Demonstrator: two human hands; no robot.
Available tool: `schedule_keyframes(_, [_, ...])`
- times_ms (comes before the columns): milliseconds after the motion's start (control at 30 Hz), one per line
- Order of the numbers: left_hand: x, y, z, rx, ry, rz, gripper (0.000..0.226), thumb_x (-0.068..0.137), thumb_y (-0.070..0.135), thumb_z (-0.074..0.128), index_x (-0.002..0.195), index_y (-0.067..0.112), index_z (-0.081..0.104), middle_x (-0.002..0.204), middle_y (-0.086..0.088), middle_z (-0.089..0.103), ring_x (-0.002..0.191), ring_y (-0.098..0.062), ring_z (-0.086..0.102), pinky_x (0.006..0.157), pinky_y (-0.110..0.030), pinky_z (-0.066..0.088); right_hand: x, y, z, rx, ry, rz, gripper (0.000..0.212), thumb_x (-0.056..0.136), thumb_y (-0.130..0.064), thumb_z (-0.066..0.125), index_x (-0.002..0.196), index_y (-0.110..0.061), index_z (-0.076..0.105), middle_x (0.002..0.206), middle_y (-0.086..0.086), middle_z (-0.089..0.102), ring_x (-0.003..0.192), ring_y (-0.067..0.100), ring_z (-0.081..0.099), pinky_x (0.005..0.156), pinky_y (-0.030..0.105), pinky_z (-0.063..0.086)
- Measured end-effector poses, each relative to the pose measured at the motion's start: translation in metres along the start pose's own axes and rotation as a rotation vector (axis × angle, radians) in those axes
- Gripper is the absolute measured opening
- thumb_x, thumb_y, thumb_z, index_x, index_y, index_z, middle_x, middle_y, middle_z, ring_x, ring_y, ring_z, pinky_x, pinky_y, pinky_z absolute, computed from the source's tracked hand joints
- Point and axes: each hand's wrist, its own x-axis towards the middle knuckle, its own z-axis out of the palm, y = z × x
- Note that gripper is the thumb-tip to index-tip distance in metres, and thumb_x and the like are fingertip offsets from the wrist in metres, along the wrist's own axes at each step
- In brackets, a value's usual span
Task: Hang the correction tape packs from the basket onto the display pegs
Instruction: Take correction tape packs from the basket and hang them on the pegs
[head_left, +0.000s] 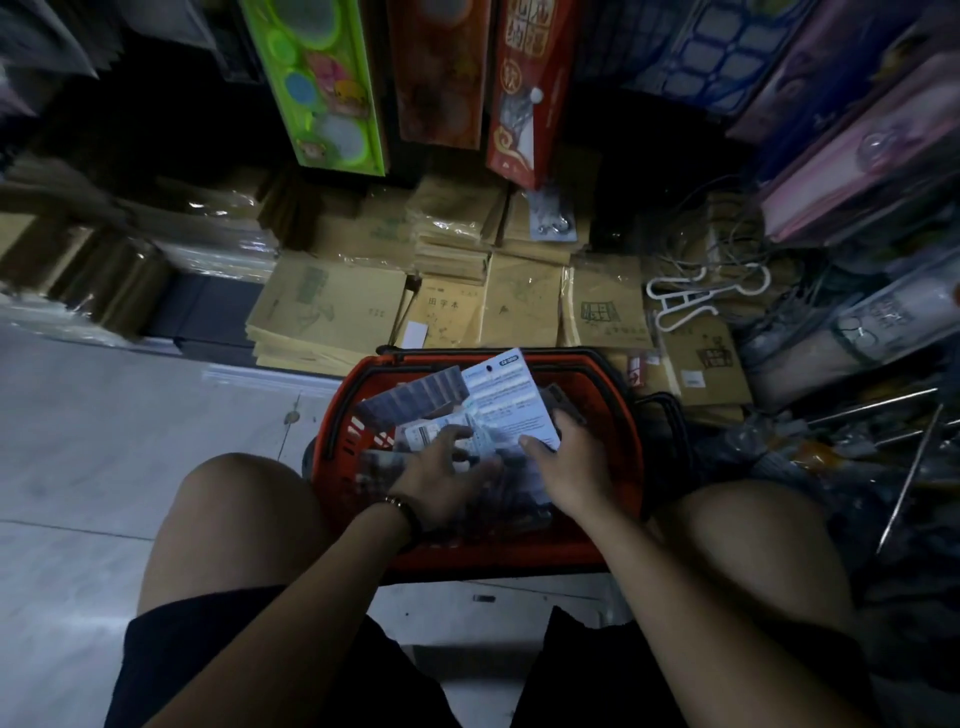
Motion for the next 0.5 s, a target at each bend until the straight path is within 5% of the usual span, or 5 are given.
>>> schedule_keyframes(133, [-0.014,0.006,0.016,-0.433,-0.015,0.112,0.081,0.086,0.056,0.078,0.155,0.042,0.037,0.153,0.004,0.049,0.133,-0.006,0.052,0.105,-0.032,0.051,-0.029,-0.021,0.012,0.137,0.056,-0.125,0.031,0.091,-0.028,0.072,0.122,-0.024,0.068,0.11,-0.01,0.074,0.101,0.013,0.07,0.086,0.04,0.059])
schedule_keyframes(200, [-0.023,0.01,0.019,-0.51,-0.006,0.187,0.061,0.097,0.038,0.074,0.149,0.039,0.042,0.139,0.014,0.058,0.115,0.015,0.061,0.091,-0.016,0.054,-0.043,-0.027,0.021,0.207,0.028,-0.201,0.037,0.091,-0.024,0.066,0.126,-0.037,0.066,0.115,-0.013,0.074,0.107,0.008,0.07,0.09,0.042,0.06])
schedule_keyframes(267, [-0.028,0.009,0.019,-0.56,0.044,0.229,0.047,0.102,0.021,0.067,0.143,0.033,0.048,0.132,0.006,0.067,0.108,0.007,0.069,0.086,-0.018,0.058,-0.055,-0.035,0.025,0.253,-0.037,-0.239,0.046,0.092,-0.025,0.069,0.131,-0.047,0.059,0.123,-0.015,0.07,0.115,0.005,0.068,0.093,0.036,0.059])
schedule_keyframes(367, [-0.038,0.003,0.01,-0.674,0.135,0.237,0.04,0.102,0.013,0.064,0.14,0.022,0.054,0.131,-0.009,0.071,0.111,-0.013,0.074,0.086,-0.027,0.062,-0.067,-0.041,0.024,0.176,-0.055,-0.332,0.057,0.09,-0.041,0.074,0.143,-0.038,0.053,0.136,-0.015,0.057,0.128,0.006,0.058,0.101,0.035,0.056])
schedule_keyframes(500, [-0.05,0.005,-0.004,-0.712,0.188,0.198,0.03,0.102,0.003,0.059,0.123,0.025,0.06,0.121,-0.007,0.073,0.093,-0.006,0.077,0.073,-0.025,0.064,-0.076,-0.043,0.01,0.022,-0.024,-0.452,0.063,0.087,-0.032,0.079,0.145,-0.028,0.056,0.139,-0.015,0.046,0.134,0.005,0.048,0.107,0.033,0.052])
